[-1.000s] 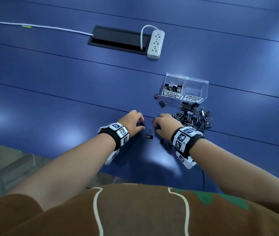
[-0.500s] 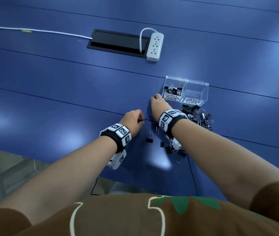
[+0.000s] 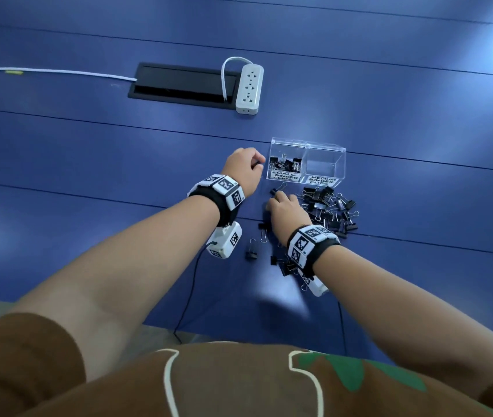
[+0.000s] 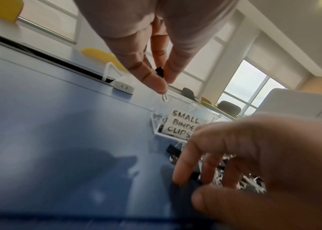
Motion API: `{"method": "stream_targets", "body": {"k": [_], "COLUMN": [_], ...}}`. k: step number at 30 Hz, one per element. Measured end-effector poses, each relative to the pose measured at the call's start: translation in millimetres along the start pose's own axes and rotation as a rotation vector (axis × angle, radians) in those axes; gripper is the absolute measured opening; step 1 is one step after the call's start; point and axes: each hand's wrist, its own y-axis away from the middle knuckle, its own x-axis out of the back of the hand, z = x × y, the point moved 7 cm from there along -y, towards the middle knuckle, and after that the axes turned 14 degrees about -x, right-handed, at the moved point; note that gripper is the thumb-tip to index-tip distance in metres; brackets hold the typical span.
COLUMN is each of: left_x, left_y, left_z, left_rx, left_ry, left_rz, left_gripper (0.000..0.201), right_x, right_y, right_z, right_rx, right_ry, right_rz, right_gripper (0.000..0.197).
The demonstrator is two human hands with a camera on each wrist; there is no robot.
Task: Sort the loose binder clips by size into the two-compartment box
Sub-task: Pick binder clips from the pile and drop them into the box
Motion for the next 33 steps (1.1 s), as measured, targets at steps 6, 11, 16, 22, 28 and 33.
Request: {"method": "stream_targets", "body": {"k": [6, 11, 16, 22, 28, 33], "left_x": [-20.2, -24.3, -12.7, -38.2, -59.8, -56.1], "left_y": [-31.7, -27.0, 2.4, 60.8, 113.4, 112.9], "left_z": [25.3, 27.8, 24.1, 0.1, -12.0, -17.5], "left_rx": [-0.037, -0.055, -0.112, -0.032, -0.084, -0.103], "left_ry": [0.009, 0.031, 0.044, -0.019, -0.091, -0.16], "left_rz": [-0.049, -0.074, -0.032, -0.367, -0.627, -0.549], "left_gripper": [0.016, 0.026, 0.02, 0.01, 0.015, 0.017], "right_x": [5.6, 33.8, 88.6, 109.2, 60.4, 0.2], "right_y": [-0.6, 4.1, -16.2, -46.3, -8.6, 29.4], "right_z": [15.8, 35.6, 45.4, 34.9, 20.4, 17.2], "right_rx": [-0.014, -0.125, -0.164, -0.106, 0.038, 0.209], "right_ry": [-0.194, -0.518, -0.684, -0.585, -0.442, -0.044], "right_rz": [-0.025, 0.055, 0.211, 0.193, 0.02, -0.191], "right_gripper": [0.022, 0.015, 0.012, 0.015, 0.018, 0.033]}}
